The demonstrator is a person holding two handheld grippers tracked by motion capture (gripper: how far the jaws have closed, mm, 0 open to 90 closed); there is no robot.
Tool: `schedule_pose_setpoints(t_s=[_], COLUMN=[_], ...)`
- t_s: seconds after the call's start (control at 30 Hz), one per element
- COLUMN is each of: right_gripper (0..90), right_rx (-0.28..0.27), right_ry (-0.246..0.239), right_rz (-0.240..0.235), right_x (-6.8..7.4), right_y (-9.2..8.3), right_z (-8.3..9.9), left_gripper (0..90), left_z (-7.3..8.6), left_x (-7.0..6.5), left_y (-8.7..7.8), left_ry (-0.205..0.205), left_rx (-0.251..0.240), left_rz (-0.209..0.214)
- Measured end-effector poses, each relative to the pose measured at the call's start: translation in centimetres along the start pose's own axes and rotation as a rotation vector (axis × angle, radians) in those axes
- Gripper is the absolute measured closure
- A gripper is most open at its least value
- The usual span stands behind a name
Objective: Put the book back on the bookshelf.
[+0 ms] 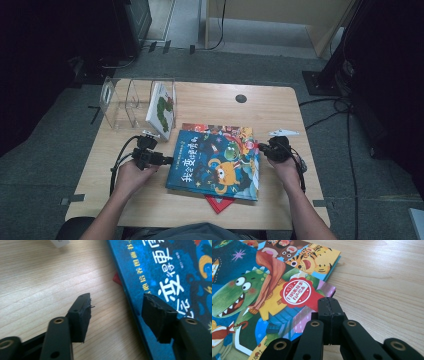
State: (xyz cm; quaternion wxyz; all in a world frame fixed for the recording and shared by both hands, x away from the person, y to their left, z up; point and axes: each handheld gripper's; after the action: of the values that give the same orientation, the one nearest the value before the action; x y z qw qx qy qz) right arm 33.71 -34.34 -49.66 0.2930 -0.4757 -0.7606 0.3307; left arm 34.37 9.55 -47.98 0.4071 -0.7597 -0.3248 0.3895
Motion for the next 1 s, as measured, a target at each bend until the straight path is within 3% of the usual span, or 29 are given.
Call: schedule_pose_setpoints(t_s=[0.5, 0.7, 1.0], right_gripper=[90.0, 90.0, 90.0], right_rx=[0.000, 0.011, 0.020], right_ry=[0.013, 0.017, 0.006], right_rz=[-0.032, -0.037, -0.042], right_x=[0.0, 0.2, 0.6], right_y=[-1.0, -1.5, -2.0], right_z=[0.8, 1.5, 2.2], left_gripper=[30.5, 21.7, 23.9], left_z=[-1.2, -1.7, -2.2], left_x=[-0.4, -0.4, 0.0], left_y=[1.0, 1.5, 2.1], left_ry=[0.006, 0.013, -0.007], left_rx=[0.032, 0.049, 0.055], left_rz=[0.030, 0.034, 0.064])
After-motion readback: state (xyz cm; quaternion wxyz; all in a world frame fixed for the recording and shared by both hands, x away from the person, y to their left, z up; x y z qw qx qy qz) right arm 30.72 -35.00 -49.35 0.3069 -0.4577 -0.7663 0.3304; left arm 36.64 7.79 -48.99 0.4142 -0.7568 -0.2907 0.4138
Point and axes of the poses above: each handheld gripper's, and its own axes: y roughly forward along the jaws, z roughly out of its underside, x roughly to its left, and after that the axes turned 6 degrees about x, right-handed
